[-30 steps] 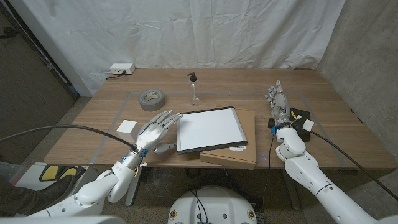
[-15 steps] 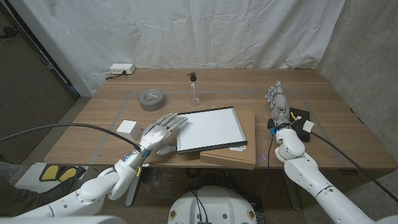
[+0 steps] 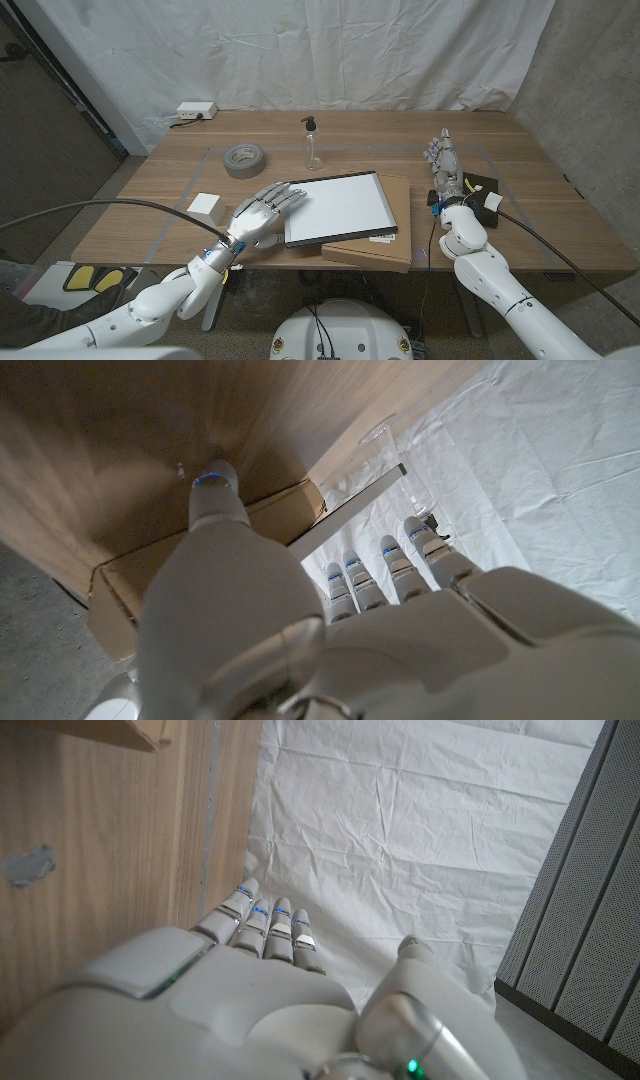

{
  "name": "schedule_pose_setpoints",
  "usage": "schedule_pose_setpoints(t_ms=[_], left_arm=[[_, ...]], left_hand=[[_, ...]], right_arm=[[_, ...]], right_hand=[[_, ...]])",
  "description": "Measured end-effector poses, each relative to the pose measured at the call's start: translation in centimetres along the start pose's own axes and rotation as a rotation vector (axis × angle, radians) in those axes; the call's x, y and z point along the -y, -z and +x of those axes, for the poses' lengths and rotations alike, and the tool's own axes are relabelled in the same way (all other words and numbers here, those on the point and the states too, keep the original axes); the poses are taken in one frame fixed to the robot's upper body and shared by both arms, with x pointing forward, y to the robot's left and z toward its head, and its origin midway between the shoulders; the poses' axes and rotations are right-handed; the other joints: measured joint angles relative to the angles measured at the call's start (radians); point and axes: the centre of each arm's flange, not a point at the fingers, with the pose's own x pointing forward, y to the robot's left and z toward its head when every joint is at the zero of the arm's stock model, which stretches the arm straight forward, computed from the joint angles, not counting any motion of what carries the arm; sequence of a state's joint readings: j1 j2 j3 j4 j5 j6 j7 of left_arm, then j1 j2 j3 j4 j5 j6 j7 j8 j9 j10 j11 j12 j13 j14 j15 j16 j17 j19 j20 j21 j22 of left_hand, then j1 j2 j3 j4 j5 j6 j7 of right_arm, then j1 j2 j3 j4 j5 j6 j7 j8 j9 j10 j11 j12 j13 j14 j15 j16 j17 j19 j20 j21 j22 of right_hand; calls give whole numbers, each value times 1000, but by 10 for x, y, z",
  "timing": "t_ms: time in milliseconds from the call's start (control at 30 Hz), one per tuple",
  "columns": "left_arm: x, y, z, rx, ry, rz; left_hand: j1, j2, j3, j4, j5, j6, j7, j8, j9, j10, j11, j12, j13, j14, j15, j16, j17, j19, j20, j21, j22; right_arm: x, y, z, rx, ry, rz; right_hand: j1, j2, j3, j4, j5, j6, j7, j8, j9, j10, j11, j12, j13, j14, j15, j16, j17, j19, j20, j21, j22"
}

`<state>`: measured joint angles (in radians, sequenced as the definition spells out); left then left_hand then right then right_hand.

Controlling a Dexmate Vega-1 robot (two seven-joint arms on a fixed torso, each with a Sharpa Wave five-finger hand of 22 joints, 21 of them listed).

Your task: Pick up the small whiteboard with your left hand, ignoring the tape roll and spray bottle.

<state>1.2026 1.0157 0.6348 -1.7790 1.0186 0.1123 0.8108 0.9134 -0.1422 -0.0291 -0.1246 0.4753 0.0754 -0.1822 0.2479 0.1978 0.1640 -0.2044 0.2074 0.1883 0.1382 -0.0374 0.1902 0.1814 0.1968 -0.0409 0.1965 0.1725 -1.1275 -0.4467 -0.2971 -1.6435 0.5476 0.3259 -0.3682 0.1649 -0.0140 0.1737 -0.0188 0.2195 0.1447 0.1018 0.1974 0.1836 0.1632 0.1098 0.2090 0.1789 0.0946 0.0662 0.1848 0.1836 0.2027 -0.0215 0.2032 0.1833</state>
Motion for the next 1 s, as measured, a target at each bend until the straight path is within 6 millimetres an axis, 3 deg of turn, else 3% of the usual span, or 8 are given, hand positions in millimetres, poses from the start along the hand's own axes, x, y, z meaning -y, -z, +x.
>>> schedule_pose_setpoints(t_ms=[533,767,1000], left_arm=[[16,2,12,3,-65,-34],[22,3,17,-4,-91,-57],[25,2,18,-16,-116,-72]], left_hand=[[58,50,0,0,21,88,0,26,-3,77,-1,5,0,57,-1,6,3,35,1,0,0],[104,96,5,5,24,155,-2,48,-2,137,-1,11,0,104,-3,10,3,60,0,0,0],[164,168,35,11,5,254,7,74,-2,230,1,19,0,175,-3,11,3,85,0,0,0]], right_arm=[[3,1,2,-5,11,-9],[5,1,2,-5,18,-11],[6,2,2,-6,23,-13]], right_hand=[[0,0,-3,-3,0,0,0,0,0,1,1,0,0,4,4,0,0,0,0,0,0],[0,0,-3,-3,0,0,0,0,0,7,-1,0,0,8,7,0,0,4,4,0,0],[0,0,-7,1,0,0,0,0,0,7,-1,0,0,7,7,0,0,4,4,0,0]])
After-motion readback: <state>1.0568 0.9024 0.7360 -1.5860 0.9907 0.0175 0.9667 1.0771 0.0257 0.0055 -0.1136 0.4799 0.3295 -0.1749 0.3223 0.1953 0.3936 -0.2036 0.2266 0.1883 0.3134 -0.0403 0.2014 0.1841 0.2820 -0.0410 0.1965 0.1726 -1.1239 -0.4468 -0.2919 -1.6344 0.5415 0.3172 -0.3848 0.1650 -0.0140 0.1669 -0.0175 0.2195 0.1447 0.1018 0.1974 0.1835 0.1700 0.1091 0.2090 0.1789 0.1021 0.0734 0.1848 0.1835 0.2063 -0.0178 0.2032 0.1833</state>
